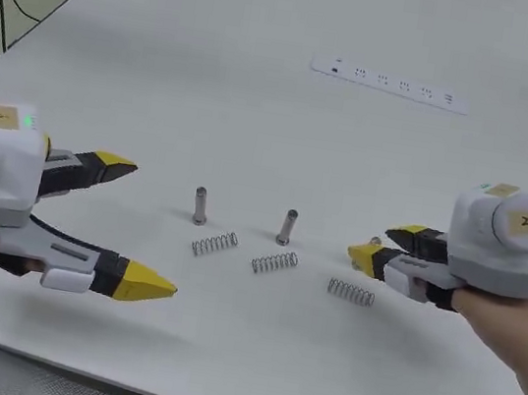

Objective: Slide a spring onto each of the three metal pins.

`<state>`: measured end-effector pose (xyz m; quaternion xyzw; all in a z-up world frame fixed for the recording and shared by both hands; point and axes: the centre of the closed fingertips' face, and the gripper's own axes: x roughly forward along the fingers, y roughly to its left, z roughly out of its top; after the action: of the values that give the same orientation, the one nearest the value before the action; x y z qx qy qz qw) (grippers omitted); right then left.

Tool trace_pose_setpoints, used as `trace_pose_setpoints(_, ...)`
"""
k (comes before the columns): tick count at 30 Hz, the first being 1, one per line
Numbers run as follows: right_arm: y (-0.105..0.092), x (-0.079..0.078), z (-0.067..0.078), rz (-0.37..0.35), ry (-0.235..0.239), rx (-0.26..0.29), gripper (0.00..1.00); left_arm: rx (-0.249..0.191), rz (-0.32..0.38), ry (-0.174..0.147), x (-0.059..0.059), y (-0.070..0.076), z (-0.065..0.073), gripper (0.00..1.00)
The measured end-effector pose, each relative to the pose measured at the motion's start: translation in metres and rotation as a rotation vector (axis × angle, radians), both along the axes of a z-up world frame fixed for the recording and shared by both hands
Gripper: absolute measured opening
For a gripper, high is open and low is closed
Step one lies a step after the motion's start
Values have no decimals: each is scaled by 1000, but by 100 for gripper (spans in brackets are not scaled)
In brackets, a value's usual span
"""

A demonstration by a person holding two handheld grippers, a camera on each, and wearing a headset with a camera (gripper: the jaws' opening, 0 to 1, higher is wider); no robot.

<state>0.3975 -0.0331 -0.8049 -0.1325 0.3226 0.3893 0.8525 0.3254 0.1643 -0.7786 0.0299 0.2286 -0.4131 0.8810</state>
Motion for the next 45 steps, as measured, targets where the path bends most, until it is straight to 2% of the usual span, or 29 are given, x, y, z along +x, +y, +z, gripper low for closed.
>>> trace_pose_setpoints(15,-3,-4,12,41,-33,-5,37,0,-3,0,2,2,-1,98)
trace_pose_setpoints(21,-6,-7,17,88,-53,-24,38,3,-9,-2,2,4,1,98)
trace_pose_setpoints(29,-12,-12,15,193,-98,-134,39,3,-7,-2,2,6,1,98)
trace_pose_setpoints(32,-13,-15,14,263,-114,-170,39,5,-5,-2,2,7,2,98)
trace_pose_setpoints(35,-16,-18,12,332,-140,-233,40,7,-3,-1,2,8,2,98)
trace_pose_setpoints(39,-17,-21,11,365,-126,-239,39,9,1,-1,0,9,2,98)
trace_pose_setpoints(41,-19,-23,10,409,-130,-273,37,6,2,0,-1,9,2,98)
trace_pose_setpoints(45,-19,-30,7,462,-108,-290,36,4,3,-1,-2,9,3,98)
